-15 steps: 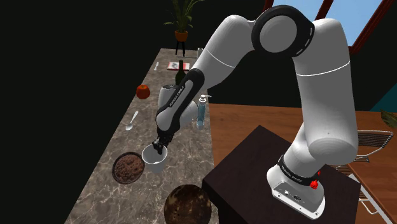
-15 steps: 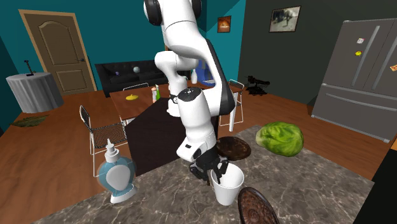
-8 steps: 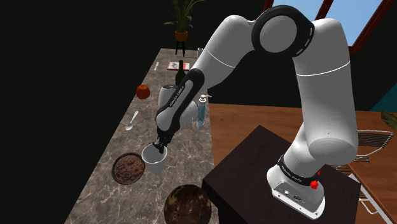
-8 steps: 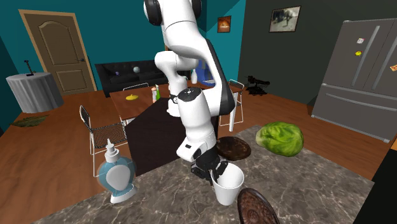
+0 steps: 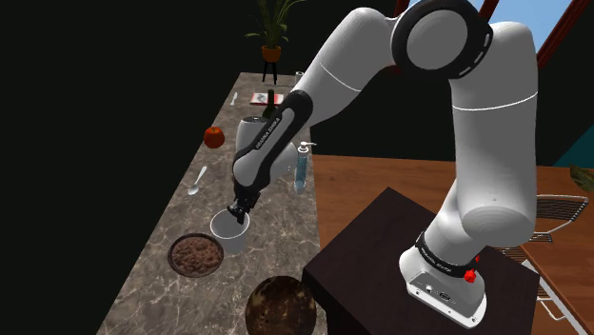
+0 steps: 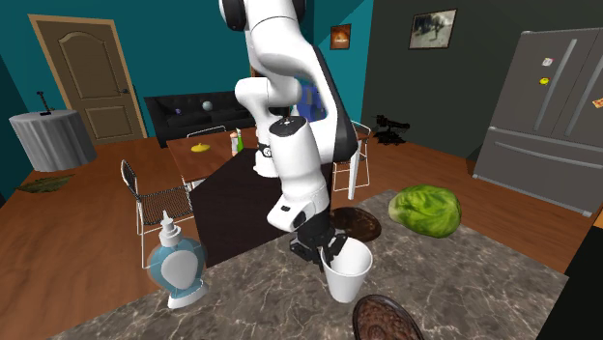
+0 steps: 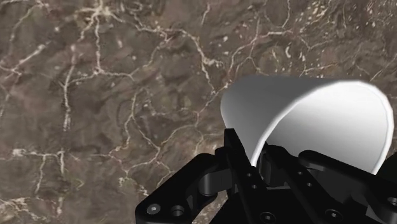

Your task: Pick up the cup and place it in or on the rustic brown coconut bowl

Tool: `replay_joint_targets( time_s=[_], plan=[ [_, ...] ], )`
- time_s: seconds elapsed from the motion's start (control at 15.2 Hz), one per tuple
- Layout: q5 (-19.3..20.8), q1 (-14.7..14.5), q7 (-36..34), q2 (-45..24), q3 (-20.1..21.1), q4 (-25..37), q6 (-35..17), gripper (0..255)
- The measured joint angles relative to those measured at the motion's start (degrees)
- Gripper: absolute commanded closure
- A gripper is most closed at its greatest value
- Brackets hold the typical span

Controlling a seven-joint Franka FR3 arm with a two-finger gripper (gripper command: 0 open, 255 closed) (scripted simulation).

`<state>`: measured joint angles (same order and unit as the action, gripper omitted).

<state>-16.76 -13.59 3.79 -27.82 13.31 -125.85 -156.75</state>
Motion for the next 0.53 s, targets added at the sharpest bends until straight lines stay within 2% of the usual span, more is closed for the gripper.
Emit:
replay_joint_targets(
  time_s=[0.53],
  plan=[
    [0.2, 0.1, -1.3, 5.7, 0.0, -0.7, 4.9, 255]
  ],
)
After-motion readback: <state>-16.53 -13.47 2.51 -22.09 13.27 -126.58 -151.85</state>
